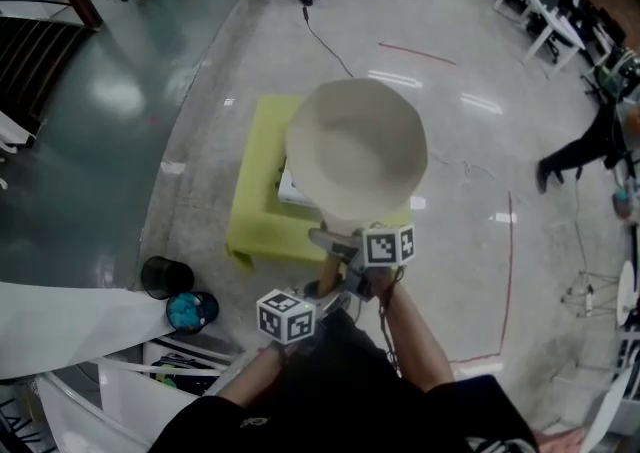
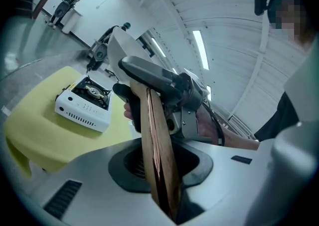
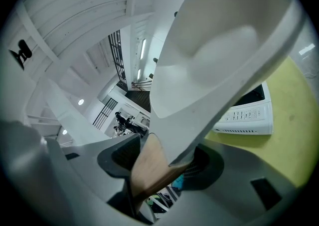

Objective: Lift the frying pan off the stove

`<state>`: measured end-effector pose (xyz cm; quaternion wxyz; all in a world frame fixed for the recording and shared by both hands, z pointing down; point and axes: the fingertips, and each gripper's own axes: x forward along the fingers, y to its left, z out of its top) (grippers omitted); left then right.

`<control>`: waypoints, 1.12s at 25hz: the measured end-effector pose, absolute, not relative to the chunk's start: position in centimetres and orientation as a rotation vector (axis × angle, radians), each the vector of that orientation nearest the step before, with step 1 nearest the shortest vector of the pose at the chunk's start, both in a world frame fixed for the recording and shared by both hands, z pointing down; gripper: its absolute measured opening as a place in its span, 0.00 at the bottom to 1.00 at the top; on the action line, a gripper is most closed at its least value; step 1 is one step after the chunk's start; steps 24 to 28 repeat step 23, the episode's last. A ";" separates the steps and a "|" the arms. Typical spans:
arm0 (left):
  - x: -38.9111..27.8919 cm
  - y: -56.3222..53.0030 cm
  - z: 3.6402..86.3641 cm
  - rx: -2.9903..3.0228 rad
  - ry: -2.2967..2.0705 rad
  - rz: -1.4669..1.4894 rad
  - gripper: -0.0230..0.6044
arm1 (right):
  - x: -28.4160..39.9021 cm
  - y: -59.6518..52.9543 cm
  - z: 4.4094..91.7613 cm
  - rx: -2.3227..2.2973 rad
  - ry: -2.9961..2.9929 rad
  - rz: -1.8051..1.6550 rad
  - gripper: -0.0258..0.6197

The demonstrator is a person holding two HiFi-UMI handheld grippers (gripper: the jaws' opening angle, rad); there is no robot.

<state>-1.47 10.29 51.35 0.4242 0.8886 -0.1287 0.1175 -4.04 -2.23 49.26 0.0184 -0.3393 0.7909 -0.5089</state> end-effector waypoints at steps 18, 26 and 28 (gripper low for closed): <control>-2.4 10.0 50.3 2.233 -0.314 0.269 0.24 | -5.1 -2.5 48.1 -1.075 2.487 -1.563 0.43; -2.4 10.0 50.5 2.237 -0.306 0.278 0.24 | -5.1 -2.6 48.2 -1.079 2.479 -1.565 0.43; -2.4 10.0 50.5 2.237 -0.306 0.278 0.24 | -5.1 -2.6 48.2 -1.079 2.479 -1.565 0.43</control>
